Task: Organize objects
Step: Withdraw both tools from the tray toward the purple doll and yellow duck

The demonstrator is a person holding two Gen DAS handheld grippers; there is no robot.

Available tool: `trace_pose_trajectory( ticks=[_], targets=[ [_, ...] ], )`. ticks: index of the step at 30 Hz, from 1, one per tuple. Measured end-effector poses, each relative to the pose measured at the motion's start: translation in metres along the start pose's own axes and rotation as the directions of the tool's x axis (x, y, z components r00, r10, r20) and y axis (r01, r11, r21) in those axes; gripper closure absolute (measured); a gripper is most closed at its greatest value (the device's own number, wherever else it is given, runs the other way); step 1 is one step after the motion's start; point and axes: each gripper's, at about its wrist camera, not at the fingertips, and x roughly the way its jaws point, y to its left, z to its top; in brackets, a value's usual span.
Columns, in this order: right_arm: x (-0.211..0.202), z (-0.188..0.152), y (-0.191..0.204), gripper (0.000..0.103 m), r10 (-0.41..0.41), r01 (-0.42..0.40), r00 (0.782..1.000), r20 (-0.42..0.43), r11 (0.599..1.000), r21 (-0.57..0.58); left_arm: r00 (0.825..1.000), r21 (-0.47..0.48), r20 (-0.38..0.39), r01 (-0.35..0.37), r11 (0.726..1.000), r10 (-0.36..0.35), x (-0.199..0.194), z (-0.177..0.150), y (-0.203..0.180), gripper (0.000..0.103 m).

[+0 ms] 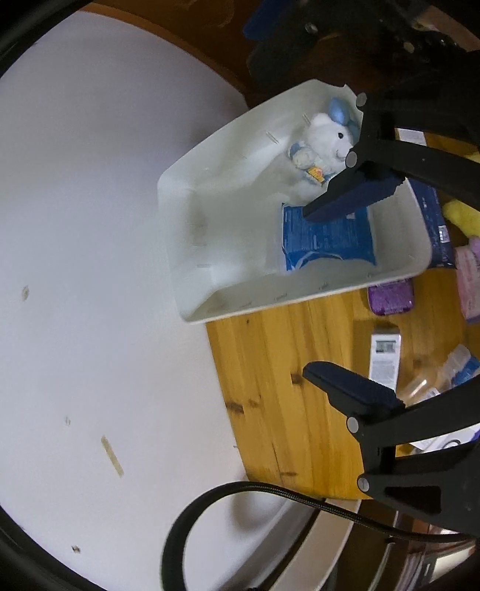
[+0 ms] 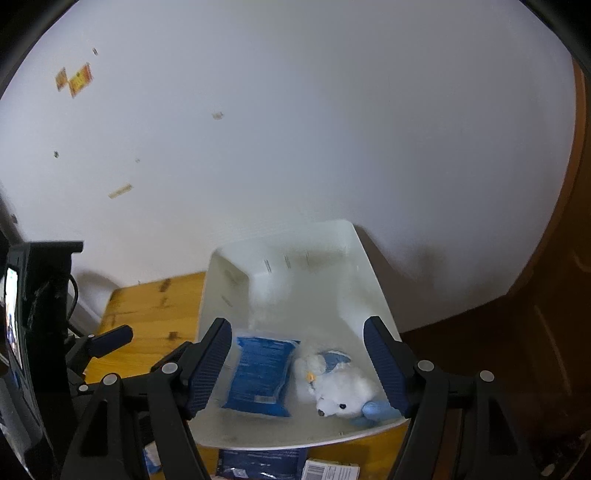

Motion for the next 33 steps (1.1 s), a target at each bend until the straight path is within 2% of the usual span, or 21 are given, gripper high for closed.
trace_pose_trajectory(
  ticks=[8, 12, 22, 24, 33],
  targets=[
    [-0.048, -0.011, 0.014, 0.027, -0.025, 0.026, 1.000, 0.013, 0.996, -0.081, 0.997, -0.033, 0.039, 0.073, 0.997, -0.071, -0.048, -0.021, 0.027, 0.021],
    [-0.064, -0.024, 0.022, 0.024, -0.042, 0.043, 0.999, 0.010, 0.993, -0.109, 0.992, -0.022, 0.075, 0.105, 0.994, -0.103, -0.075, -0.033, 0.034, 0.017],
    [-0.100, -0.070, 0.035, 0.024, -0.040, 0.037, 0.999, -0.023, 0.993, -0.115, 0.983, 0.013, 0.132, 0.127, 0.992, -0.127, -0.136, -0.068, 0.057, 0.016],
    [-0.112, -0.078, 0.038, 0.024, -0.033, 0.031, 0.999, -0.016, 0.993, -0.113, 0.982, 0.016, 0.146, 0.122, 0.992, -0.124, -0.147, -0.073, 0.061, 0.012],
    [-0.152, -0.095, 0.050, 0.024, 0.003, 0.000, 1.000, 0.020, 0.990, -0.139, 0.973, 0.002, 0.184, 0.143, 0.990, -0.141, -0.188, -0.089, 0.085, 0.012]
  ],
)
